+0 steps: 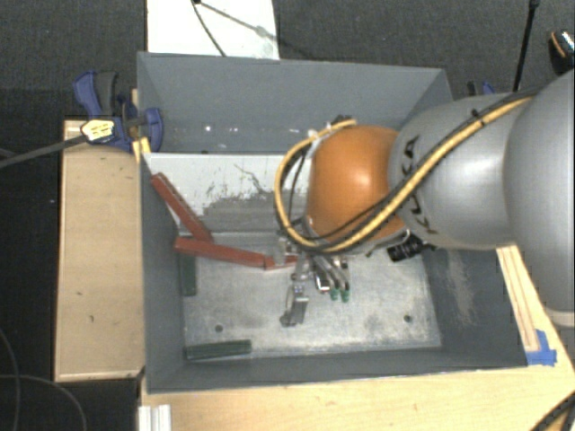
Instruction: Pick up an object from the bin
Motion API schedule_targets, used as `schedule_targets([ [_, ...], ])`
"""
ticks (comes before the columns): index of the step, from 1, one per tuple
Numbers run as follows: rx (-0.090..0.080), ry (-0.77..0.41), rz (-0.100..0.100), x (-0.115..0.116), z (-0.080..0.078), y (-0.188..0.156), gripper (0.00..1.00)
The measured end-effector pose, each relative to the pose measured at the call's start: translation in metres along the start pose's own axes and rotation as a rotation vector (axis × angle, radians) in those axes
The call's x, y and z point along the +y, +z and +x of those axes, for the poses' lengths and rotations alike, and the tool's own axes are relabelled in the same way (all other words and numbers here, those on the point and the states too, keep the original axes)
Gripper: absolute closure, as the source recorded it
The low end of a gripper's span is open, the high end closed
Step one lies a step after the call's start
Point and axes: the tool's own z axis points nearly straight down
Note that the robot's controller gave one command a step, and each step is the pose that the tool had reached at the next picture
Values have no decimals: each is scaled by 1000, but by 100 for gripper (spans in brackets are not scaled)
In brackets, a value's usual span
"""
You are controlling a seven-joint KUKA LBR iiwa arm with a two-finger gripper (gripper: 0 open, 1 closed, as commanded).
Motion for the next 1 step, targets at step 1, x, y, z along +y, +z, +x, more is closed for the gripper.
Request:
schedule_targets([
  [1, -9, 143, 0, -27, -59, 71, 0],
])
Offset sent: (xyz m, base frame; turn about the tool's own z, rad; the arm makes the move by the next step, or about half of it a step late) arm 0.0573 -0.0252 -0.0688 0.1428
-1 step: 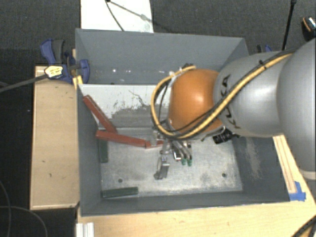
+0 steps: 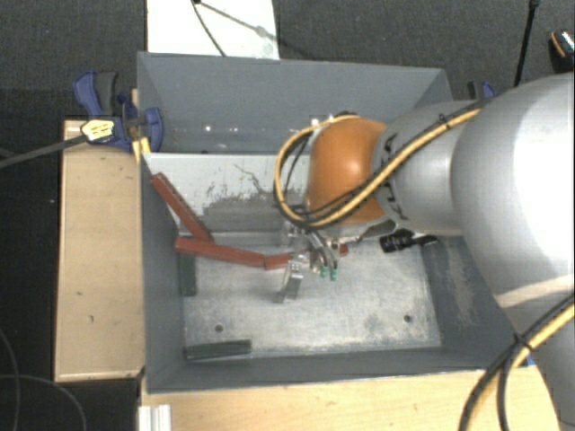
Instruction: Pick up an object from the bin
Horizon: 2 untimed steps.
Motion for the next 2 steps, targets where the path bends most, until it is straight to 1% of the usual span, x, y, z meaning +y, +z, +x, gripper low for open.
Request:
schedule_targets([
  [1, -2, 3, -2, 2, 0, -3, 100],
  [2, -8, 17, -5, 38, -10, -150, 100],
])
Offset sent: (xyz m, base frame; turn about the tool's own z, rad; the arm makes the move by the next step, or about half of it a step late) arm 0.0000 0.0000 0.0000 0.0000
